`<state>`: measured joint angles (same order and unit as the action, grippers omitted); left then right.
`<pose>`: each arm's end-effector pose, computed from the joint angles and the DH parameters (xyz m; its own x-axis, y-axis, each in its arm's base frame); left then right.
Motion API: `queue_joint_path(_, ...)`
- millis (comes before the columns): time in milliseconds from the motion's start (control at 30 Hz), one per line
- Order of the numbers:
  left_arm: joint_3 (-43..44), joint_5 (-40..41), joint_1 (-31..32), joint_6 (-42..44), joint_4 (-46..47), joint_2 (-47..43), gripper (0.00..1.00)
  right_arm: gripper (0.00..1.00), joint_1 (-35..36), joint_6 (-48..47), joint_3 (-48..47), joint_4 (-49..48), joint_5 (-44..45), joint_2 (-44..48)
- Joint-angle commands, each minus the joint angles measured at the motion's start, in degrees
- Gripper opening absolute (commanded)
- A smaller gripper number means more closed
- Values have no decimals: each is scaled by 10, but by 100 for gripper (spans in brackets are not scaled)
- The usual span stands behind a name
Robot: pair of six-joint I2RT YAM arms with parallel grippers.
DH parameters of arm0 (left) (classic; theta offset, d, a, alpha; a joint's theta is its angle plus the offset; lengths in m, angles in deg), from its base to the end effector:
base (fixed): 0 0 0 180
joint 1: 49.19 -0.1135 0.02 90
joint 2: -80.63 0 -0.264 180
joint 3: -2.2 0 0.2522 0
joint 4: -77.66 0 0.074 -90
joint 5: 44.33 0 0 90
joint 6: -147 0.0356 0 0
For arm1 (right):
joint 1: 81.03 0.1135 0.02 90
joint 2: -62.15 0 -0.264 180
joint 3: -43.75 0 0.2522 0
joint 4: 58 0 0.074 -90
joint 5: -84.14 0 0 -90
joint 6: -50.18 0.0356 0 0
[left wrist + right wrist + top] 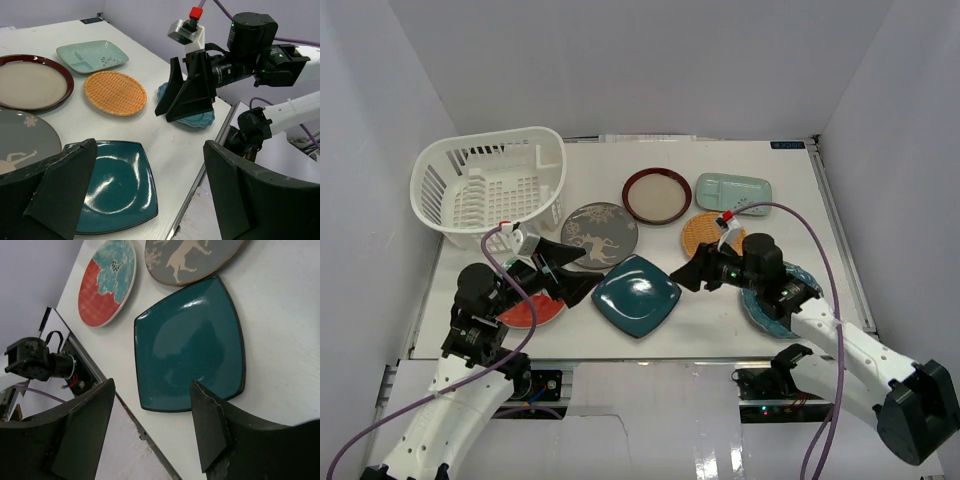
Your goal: Place the plates into the plastic bin on the countertop
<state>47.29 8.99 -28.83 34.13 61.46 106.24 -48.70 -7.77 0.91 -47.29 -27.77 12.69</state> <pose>0.1071 -0.0624 0.3176 -0.2763 -0.2299 -0.9332 0.7931 0.4939 -0.3565 0.1628 0.1188 0.2532 -0.6364 0.1799 -0.7501 -0.5421 0.5875 0.6008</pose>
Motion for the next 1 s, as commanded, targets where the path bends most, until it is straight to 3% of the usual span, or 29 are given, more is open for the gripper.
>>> queue_joint_path(0, 14, -1, -1, 12, -10, -1, 98, 68, 57, 14, -39, -71, 70, -52)
queue_joint_path(167, 17, 32, -1, 17, -22, -6, 98, 68, 139, 9, -85, -95, 134, -143)
queue_joint_path(433, 49, 134, -1, -9, -84, -27, 98, 63, 214, 20, -169, -144, 158, -317)
queue_joint_path(667, 139, 244, -1, -40, -241, -6, 98, 57, 245, 43, -256, -184, 140, -463)
queue_joint_path(967, 164, 354, -1, -42, -272, 2, 98, 60, 300, 118, -379, -208, 180, -617)
